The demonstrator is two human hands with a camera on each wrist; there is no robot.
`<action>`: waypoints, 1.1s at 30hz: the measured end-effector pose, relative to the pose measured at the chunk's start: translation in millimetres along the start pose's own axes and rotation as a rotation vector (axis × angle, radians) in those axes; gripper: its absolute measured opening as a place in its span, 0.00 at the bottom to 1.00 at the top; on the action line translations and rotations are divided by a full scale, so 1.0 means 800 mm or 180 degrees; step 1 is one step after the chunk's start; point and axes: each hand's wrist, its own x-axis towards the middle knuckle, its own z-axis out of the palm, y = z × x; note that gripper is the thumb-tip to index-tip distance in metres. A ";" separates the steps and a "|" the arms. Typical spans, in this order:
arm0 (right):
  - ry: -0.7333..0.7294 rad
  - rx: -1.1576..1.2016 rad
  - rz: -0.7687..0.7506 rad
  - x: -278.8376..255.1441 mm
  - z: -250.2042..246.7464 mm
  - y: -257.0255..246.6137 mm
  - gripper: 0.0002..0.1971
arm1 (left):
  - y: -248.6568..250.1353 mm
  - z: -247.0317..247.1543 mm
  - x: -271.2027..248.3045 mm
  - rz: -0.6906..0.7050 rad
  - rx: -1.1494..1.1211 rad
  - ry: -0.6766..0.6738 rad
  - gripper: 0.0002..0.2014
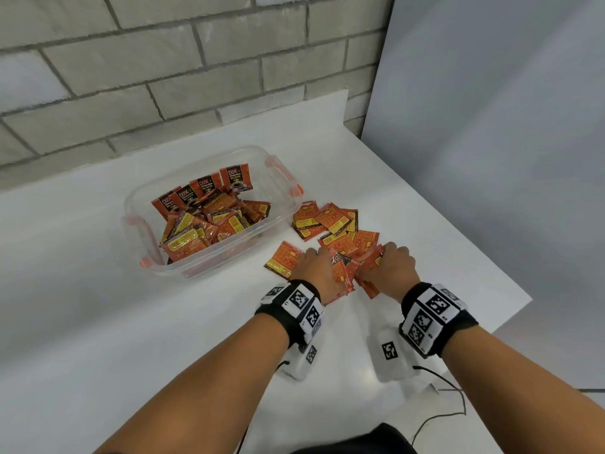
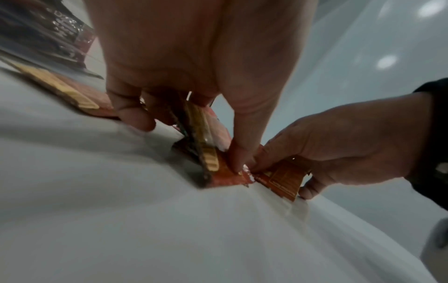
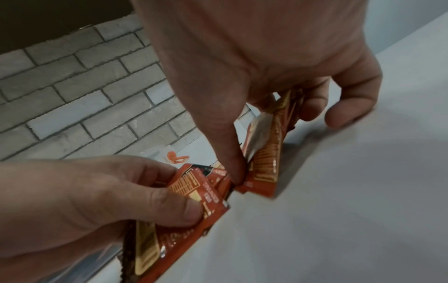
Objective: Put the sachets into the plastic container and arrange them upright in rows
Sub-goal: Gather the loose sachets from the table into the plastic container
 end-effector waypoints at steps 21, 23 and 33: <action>-0.0752 0.0398 -0.0424 0.030 -0.029 -0.032 0.30 | -0.066 -0.039 -0.006 -0.0870 -0.0355 0.0235 0.38; -0.0396 -0.0306 -0.0367 0.028 -0.019 -0.037 0.33 | -0.063 -0.038 -0.009 -0.0906 -0.0241 0.0257 0.38; -0.0364 0.0420 -0.0306 0.024 -0.028 0.000 0.19 | -0.071 -0.047 -0.030 -0.0516 -0.1239 0.0320 0.24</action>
